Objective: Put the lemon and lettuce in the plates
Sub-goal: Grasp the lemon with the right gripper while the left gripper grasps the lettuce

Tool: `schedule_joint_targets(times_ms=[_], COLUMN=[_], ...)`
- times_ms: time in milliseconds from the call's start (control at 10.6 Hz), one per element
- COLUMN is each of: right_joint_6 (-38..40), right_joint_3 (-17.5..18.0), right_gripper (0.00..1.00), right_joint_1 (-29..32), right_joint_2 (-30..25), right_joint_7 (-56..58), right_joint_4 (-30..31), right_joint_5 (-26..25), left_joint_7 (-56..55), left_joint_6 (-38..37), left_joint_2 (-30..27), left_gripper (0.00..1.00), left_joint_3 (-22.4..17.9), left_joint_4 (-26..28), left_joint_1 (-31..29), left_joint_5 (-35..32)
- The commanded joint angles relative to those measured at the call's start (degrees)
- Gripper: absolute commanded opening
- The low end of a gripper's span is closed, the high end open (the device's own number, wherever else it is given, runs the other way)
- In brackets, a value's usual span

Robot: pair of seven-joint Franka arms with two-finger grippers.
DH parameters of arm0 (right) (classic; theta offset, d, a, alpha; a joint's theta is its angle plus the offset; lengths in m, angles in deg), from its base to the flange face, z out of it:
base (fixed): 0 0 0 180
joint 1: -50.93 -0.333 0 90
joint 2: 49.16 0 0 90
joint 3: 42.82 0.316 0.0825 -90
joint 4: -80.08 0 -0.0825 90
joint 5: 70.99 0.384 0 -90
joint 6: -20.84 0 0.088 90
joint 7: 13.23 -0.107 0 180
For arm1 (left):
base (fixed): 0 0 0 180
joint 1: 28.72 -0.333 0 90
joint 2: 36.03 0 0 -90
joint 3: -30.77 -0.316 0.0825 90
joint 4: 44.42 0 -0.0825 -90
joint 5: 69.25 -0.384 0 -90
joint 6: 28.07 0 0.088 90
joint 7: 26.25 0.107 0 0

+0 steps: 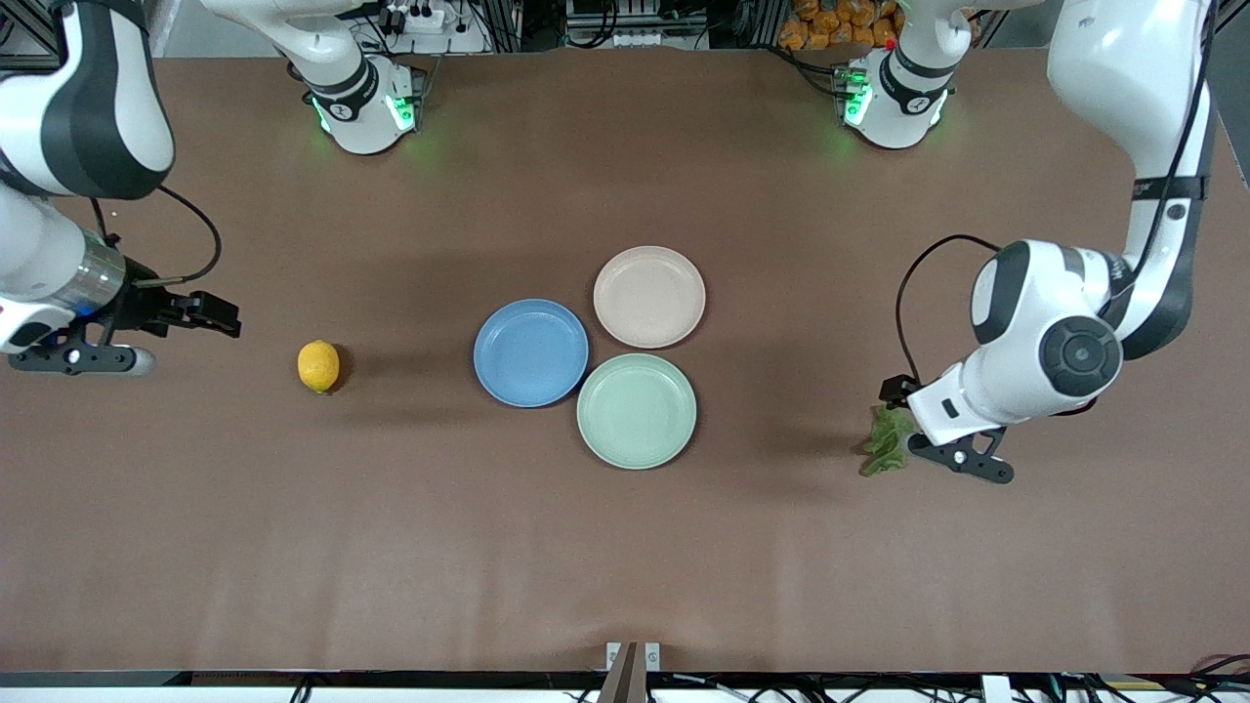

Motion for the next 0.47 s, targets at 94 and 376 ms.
schedule_joint_targets(times_ms=[94, 376], right_joint_6=[-10.78, -16.69], right_joint_3=[-0.01, -0.01], right_gripper=[1.00, 1.00], right_joint_1=[0.52, 0.61], right_joint_2=[-0.64, 0.15], right_joint_7=[3.77, 5.00], right_joint_4=[9.35, 14.37], right_joint_5=[1.13, 1.13], left_joint_7=[1.08, 1.78], left_joint_6=[1.85, 5.02], left_joint_2=[4.43, 7.77], left_gripper=[1.00, 1.00], left_joint_3=[0.12, 0.12], left_joint_4=[-0.83, -0.83], left_joint_1=[0.34, -0.01], left_joint_5=[-5.35, -5.36])
